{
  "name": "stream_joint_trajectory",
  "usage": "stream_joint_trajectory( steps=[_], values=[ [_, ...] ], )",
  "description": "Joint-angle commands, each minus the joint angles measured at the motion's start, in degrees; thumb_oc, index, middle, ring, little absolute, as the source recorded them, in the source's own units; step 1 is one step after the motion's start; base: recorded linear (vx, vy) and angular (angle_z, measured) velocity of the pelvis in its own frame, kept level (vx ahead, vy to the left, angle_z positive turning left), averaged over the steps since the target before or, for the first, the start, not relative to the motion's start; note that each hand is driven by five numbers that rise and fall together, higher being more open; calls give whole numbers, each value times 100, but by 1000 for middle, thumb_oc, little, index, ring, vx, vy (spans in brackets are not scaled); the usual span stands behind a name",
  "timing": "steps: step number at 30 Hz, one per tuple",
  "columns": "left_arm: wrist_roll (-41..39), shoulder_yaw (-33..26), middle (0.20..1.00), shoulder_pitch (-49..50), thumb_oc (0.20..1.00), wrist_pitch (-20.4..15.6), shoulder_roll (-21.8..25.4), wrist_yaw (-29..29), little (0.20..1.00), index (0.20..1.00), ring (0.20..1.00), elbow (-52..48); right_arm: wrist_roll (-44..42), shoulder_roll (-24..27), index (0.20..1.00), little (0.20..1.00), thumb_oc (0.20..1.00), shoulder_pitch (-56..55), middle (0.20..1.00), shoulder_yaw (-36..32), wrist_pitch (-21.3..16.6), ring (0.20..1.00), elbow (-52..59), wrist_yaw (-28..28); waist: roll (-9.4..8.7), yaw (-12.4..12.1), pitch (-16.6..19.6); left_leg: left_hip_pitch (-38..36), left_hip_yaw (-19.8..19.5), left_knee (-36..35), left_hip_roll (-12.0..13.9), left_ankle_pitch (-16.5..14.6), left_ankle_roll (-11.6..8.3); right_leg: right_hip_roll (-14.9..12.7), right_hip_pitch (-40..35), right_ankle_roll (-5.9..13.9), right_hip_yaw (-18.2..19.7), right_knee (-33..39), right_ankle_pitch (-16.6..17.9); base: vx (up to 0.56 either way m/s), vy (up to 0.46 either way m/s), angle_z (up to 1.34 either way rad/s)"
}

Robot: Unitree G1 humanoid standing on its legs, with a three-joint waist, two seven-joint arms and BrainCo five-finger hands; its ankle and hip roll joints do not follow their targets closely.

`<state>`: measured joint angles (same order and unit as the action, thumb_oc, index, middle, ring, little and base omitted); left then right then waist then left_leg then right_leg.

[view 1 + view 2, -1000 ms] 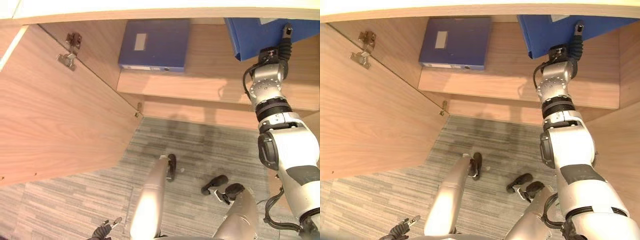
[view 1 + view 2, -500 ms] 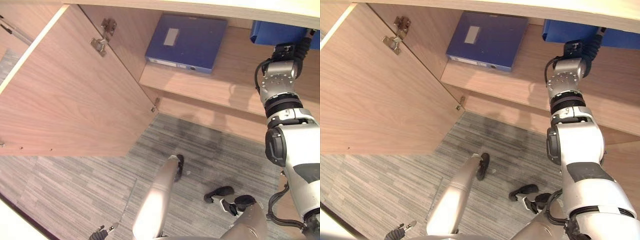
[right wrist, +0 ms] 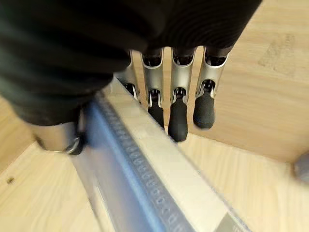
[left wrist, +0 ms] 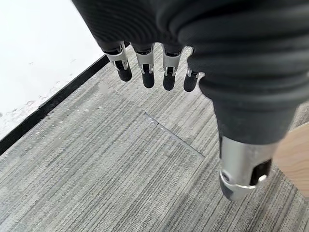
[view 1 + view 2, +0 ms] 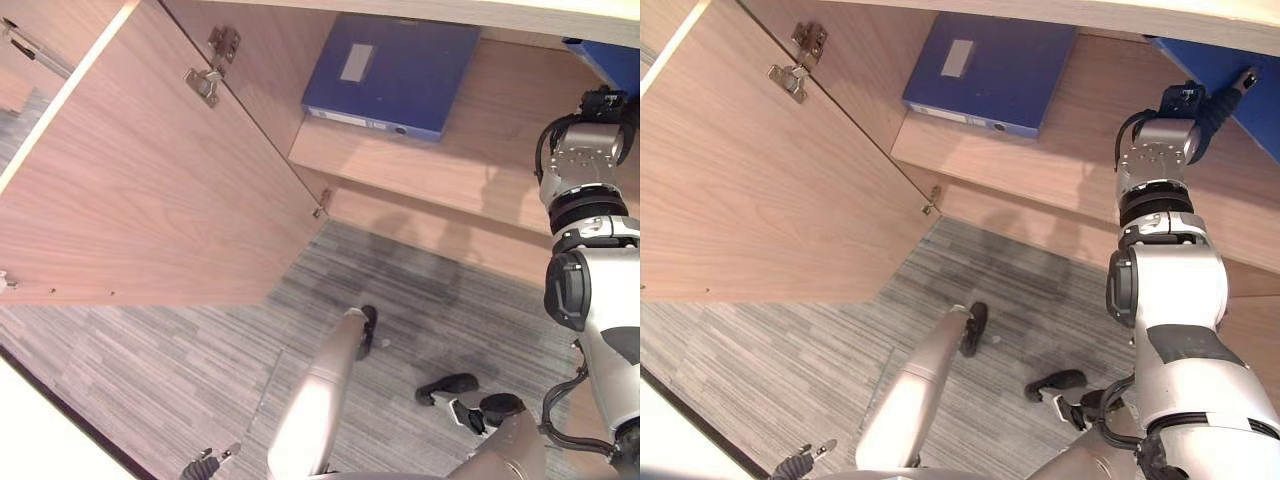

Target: Put the empty folder in the office cabinet

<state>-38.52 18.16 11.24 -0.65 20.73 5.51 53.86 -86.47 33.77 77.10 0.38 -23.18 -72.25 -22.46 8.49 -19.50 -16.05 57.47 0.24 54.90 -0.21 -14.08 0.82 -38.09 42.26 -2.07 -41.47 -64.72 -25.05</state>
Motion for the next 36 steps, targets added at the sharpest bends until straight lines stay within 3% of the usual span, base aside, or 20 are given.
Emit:
stream_joint_trajectory(
  steps=[1, 9, 14, 17, 18, 20, 26, 27, 28, 29, 31, 32, 33, 34, 36],
  values=[
    [-145, 26, 1000, 63, 1000, 9, 546, 67, 1000, 1000, 1000, 258, 463, 593, 1000, 1000, 1000, 539, 1000, 200, 90, 1000, 161, 229, 6, -143, -248, 87, -6, 316, 183, -578, -230, 118, -481, 639, 529, 44, -85, 0, 0, 0],
    [-279, -41, 1000, 264, 1000, 97, 547, -42, 1000, 1000, 1000, 139, 791, 812, 1000, 1000, 1000, 557, 1000, 512, 735, 1000, -399, 317, 82, -65, -287, 351, 46, 529, 176, -616, -212, 40, -144, 562, 704, -190, -181, -3, 1, 0],
    [-283, -61, 1000, 403, 1000, 105, 559, -60, 1000, 1000, 1000, 44, 852, 948, 1000, 1000, 1000, 472, 1000, 522, 831, 1000, -501, 333, 128, -19, -308, 495, 68, 621, 166, -639, -204, 23, 52, 539, 801, -314, -229, 0, 0, 0],
    [-168, 121, 1000, -64, 1000, -81, 241, 113, 1000, 1000, 1000, 579, 833, 524, 1000, 1000, 1000, 256, 1000, 267, 726, 1000, -347, 301, 81, 110, -340, 592, 108, 719, 209, -679, -203, 54, 223, 531, 903, -400, -232, -8, 20, -7],
    [-126, 61, 1000, -184, 1000, 67, 144, 154, 1000, 1000, 1000, 730, 835, 604, 1000, 1000, 1000, 222, 1000, 226, 631, 1000, -341, 271, 79, 124, -341, 640, 123, 766, 203, -695, -205, 64, 286, 520, 937, -443, -239, -4, 6, -9],
    [-118, 19, 1000, -219, 1000, 19, 143, 176, 1000, 1000, 1000, 811, 837, 702, 1000, 1000, 1000, 247, 1000, 272, 642, 1000, -378, 292, 65, 120, -348, 701, 139, 808, 217, -707, -204, 51, 378, 518, 974, -493, -246, -1, 0, -3],
    [76, -247, 1000, -267, 1000, 0, 182, 49, 1000, 1000, 1000, 1115, 999, 985, 1000, 1000, 1000, 261, 1000, 824, 1165, 1000, -447, 804, 37, 105, -360, 930, 163, 971, 268, -742, -208, 5, 690, 512, 1055, -681, -244, -6, 8, -8],
    [121, -310, 1000, -244, 1000, -7, 252, -28, 1000, 1000, 1000, 1131, 1585, 1072, 1000, 1000, 1000, 283, 1000, 1363, 1495, 1000, -449, 997, 1, 78, -351, 954, 178, 989, 281, -736, -207, -1, 728, 500, 1068, -701, -225, -4, 4, -7],
    [124, -313, 1000, -242, 1000, -9, 228, -33, 1000, 1000, 1000, 1130, 1606, 1078, 1000, 1000, 1000, 321, 1000, 1394, 1515, 1000, -472, 1005, 17, 85, -351, 960, 183, 992, 285, -738, -206, 0, 742, 499, 1078, -705, -224, -15, 15, -8],
    [167, -385, 1000, -190, 1000, -7, 274, -149, 1000, 1000, 1000, 1125, 2535, 1152, 1000, 1000, 1000, 468, 1000, 2169, 1949, 1000, -512, 1265, -28, 75, -348, 980, 197, 970, 309, -708, -208, -12, 772, 491, 1086, -704, -195, -11, 20, -6],
    [180, -428, 1000, -122, 1000, -26, 265, -273, 1000, 1000, 1000, 1093, 3449, 1225, 1000, 1000, 1000, 648, 1000, 2819, 2225, 1000, -686, 1471, -31, 90, -345, 1001, 204, 952, 315, -677, -209, -21, 787, 488, 1098, -695, -156, -14, 24, -6],
    [180, -429, 1000, -123, 1000, -26, 259, -273, 1000, 1000, 1000, 1093, 3449, 1224, 1000, 1000, 1000, 658, 1000, 2828, 2225, 1000, -693, 1474, -26, 93, -347, 1001, 204, 952, 315, -677, -209, -21, 787, 488, 1098, -695, -155, -11, 6, -4],
    [238, -450, 1000, -89, 1000, -27, 283, -382, 1000, 1000, 1000, 1090, 4363, 1299, 1000, 1000, 1000, 644, 1000, 3392, 2519, 1000, -778, 1786, -84, 86, -328, 991, 201, 897, 313, -640, -215, -26, 768, 479, 1087, -657, -129, 0, 0, 0],
    [241, -449, 1000, -90, 1000, -28, 269, -384, 1000, 1000, 1000, 1091, 4377, 1300, 1000, 1000, 1000, 669, 1000, 3411, 2522, 1000, -795, 1802, -72, 92, -330, 991, 200, 892, 311, -638, -215, -26, 767, 479, 1085, -654, -127, 0, 0, 0],
    [382, -545, 1000, -161, 1000, 57, 400, -528, 1000, 1000, 1000, 1253, 5393, 1421, 1000, 1000, 1000, 660, 1000, 4040, 3062, 1000, -1139, 2563, -144, 72, -283, 968, 171, 761, 277, -574, -231, -40, 703, 443, 1020, -567, -126, -5, -50, 0]
  ],
)
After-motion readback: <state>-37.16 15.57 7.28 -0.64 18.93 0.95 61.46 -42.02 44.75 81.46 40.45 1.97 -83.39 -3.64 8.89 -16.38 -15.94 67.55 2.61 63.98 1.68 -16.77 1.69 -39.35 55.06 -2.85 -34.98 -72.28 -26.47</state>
